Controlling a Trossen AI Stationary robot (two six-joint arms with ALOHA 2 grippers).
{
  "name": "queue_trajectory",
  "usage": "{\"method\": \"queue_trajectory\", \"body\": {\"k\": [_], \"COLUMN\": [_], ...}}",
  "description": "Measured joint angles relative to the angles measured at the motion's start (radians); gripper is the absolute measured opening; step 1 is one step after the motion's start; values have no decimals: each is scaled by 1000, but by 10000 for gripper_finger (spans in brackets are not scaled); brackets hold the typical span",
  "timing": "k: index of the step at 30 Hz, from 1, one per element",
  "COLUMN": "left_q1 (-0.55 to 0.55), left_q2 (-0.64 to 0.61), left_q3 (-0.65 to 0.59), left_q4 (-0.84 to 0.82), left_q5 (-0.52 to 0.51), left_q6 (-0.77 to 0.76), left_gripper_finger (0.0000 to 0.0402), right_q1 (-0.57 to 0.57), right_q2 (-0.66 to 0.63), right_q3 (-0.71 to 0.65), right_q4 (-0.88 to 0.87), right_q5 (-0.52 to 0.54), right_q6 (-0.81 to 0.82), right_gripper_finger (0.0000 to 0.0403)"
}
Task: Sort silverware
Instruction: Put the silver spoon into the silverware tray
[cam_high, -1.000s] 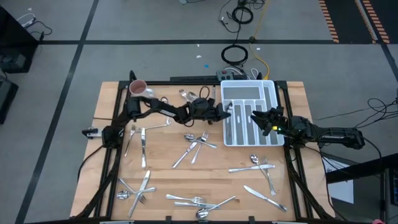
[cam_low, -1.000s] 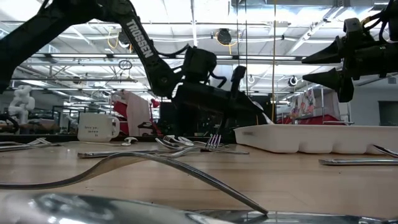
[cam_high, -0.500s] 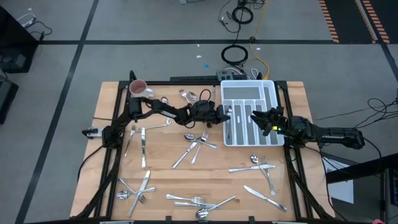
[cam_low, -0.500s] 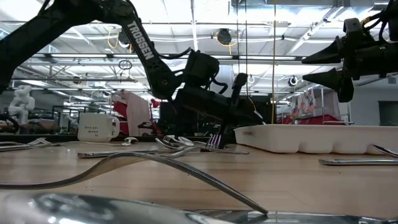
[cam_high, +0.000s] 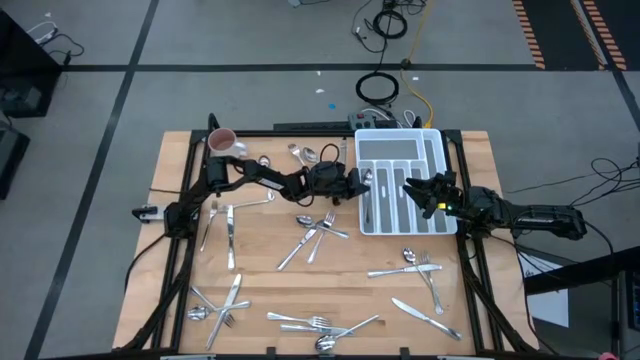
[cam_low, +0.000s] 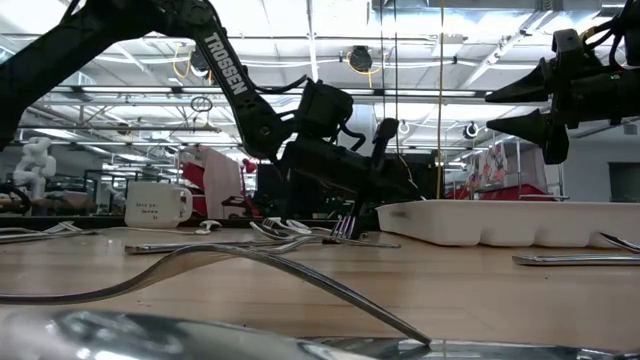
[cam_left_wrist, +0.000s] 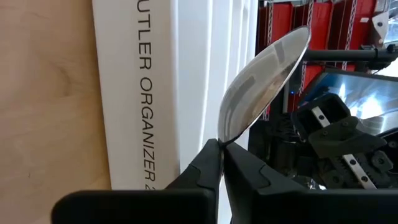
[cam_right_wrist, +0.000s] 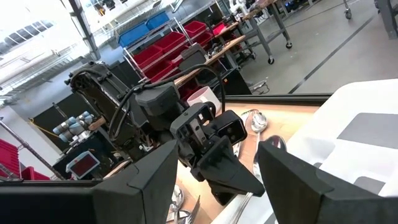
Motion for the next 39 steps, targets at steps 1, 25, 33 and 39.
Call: {"method": "queue_trajectory", "body": {"k": [1, 25, 33, 39], "left_q1": [0, 44, 48, 29], "left_q2": [0, 7, 8, 6], "left_q3": [0, -4, 54, 142], "left_q4": [1, 91, -8, -204], "left_q5": [0, -42, 65, 148], "left_q6": [0, 168, 340, 558], "left_gripper_finger": [29, 115, 115, 115], "right_q1": [0, 0, 0, 0], "right_q2": [0, 0, 0, 0], "right_q3": [0, 0, 0, 0], "right_q4": [0, 0, 0, 0], "right_q5": [0, 0, 0, 0], "right_q6": [0, 0, 0, -4], "right_gripper_finger": [215, 215, 215, 215]}}
